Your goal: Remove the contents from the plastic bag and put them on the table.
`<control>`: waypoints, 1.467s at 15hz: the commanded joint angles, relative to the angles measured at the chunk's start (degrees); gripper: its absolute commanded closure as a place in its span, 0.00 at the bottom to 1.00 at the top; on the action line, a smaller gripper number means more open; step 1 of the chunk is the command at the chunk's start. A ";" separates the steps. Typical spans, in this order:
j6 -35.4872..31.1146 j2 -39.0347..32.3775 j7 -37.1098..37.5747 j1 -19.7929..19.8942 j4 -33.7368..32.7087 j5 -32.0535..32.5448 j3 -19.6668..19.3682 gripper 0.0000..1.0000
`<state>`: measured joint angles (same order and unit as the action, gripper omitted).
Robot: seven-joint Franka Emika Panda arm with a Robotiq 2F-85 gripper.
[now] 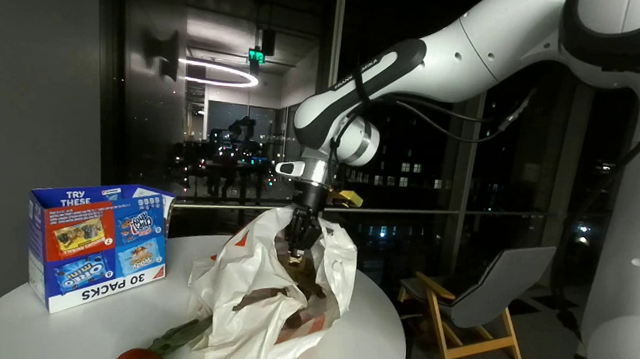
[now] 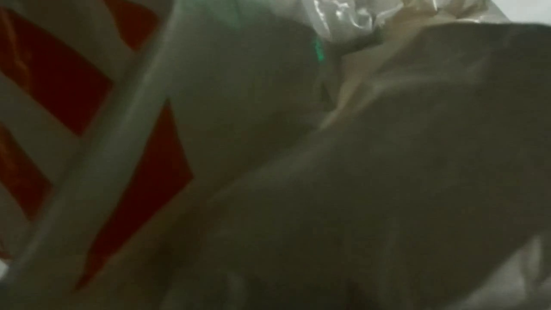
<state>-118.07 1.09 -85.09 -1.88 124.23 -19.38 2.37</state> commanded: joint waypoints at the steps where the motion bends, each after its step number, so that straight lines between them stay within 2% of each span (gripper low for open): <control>1: 12.96 2.64 -3.03 1.03 -1.87 -3.65 -1.84 0.94; 6: 27.29 5.01 -3.18 0.76 -5.26 -2.06 -2.62 0.95; 8: 28.98 6.58 -5.51 0.48 -5.85 -2.48 -2.65 0.95; 9: 27.78 7.60 -7.07 0.47 -5.44 -3.23 -2.85 0.94; 12: 19.20 9.73 -9.40 0.66 -1.80 -8.31 -3.63 0.93; 13: 15.44 9.90 -7.52 0.67 -0.35 -9.80 -3.55 0.93; 18: -6.09 9.02 2.57 -0.70 5.26 -7.54 -1.14 0.93; 22: -20.10 10.15 12.87 -2.34 9.86 -5.72 0.68 0.94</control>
<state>-129.80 8.73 -79.62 -2.94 130.61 -26.46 1.94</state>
